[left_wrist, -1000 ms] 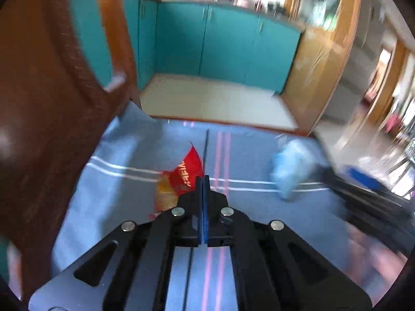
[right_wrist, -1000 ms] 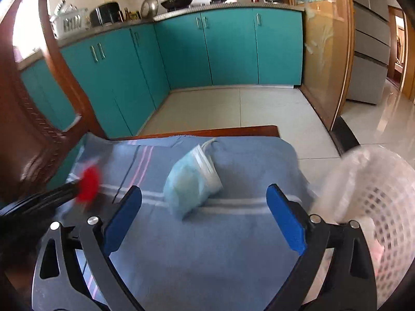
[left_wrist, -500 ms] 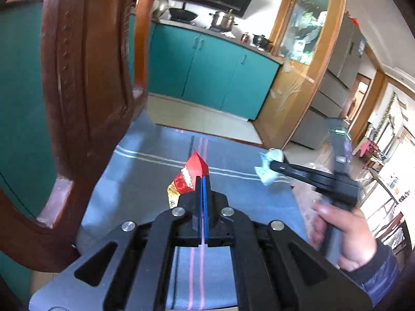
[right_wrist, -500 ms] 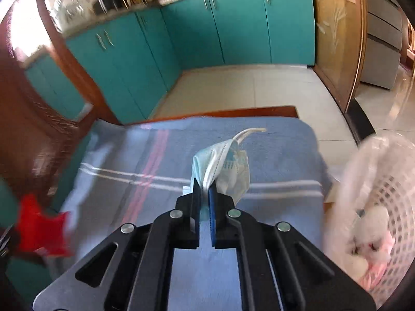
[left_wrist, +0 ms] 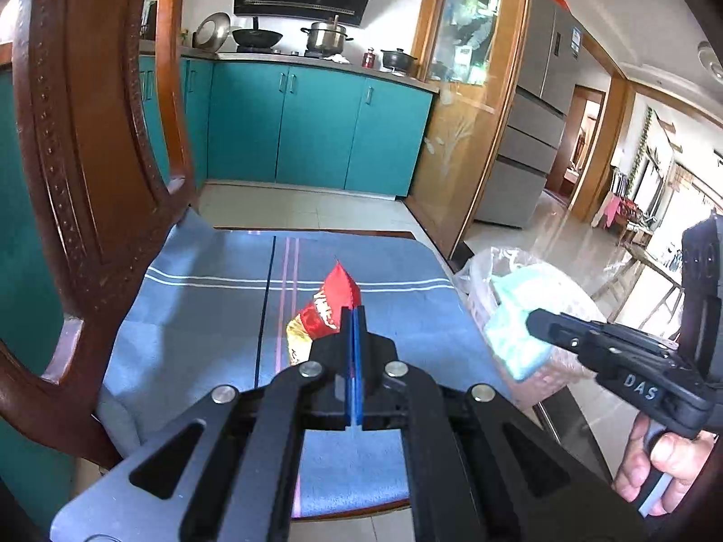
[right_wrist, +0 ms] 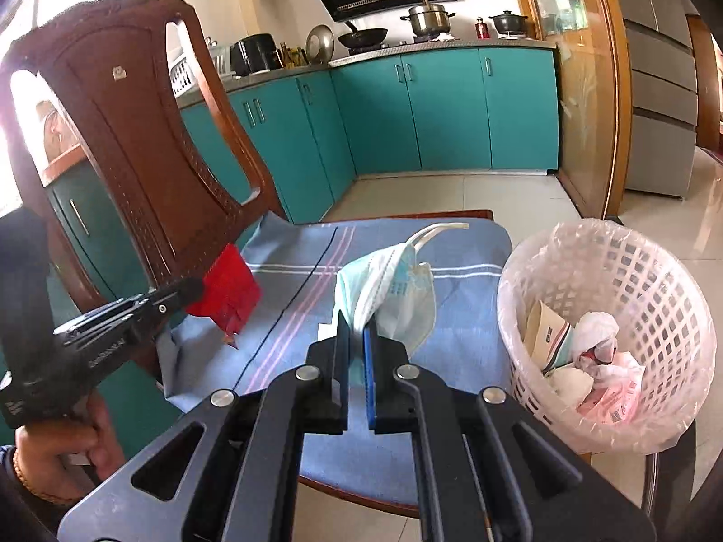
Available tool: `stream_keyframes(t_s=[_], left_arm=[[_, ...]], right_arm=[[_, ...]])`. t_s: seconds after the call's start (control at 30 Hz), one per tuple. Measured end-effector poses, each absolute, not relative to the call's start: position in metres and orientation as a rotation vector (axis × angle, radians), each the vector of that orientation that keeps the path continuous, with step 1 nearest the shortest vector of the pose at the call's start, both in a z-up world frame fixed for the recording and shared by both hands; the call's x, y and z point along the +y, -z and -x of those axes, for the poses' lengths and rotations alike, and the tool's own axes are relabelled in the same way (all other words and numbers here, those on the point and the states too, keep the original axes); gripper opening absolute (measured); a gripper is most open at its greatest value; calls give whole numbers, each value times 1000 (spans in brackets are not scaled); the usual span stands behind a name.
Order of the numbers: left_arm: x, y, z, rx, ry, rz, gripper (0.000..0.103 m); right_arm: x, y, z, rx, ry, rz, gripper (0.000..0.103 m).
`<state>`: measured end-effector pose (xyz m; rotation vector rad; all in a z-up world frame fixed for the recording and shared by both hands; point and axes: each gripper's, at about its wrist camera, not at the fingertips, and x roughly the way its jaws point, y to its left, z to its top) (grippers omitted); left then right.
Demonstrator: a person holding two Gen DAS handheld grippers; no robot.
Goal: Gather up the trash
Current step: 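Lift the red packet with the left tool while the right tool lifts the face mask, then carry the red packet and face mask over the basket and open both tools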
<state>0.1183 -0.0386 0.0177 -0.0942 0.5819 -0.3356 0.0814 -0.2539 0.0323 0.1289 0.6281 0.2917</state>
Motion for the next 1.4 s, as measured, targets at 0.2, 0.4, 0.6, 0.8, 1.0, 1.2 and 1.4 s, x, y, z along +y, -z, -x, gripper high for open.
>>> stream_keyframes(t_s=[0.2, 0.4, 0.6, 0.8, 1.0, 1.2, 1.4], left_arm=[[-36, -15, -118, 586, 323, 92, 2], [-36, -13, -119, 597, 319, 86, 2], [-37, -12, -119, 602, 320, 85, 2], [-37, -12, -118, 606, 324, 83, 1], [-58, -13, -118, 606, 363, 67, 1], [-127, -29, -122, 606, 521, 55, 1], [-241, -46, -142, 626, 740, 49, 6]], right_arm=[[-252, -25, -85, 639, -300, -123, 6], [-251, -24, -83, 641, -303, -118, 6], [-253, -24, -84, 639, -298, -113, 6], [-319, -49, -86, 510, -133, -215, 7], [-417, -36, -96, 526, 86, -475, 81], [-447, -53, -58, 312, 248, -544, 90], [-456, -53, -53, 276, 296, -574, 90]])
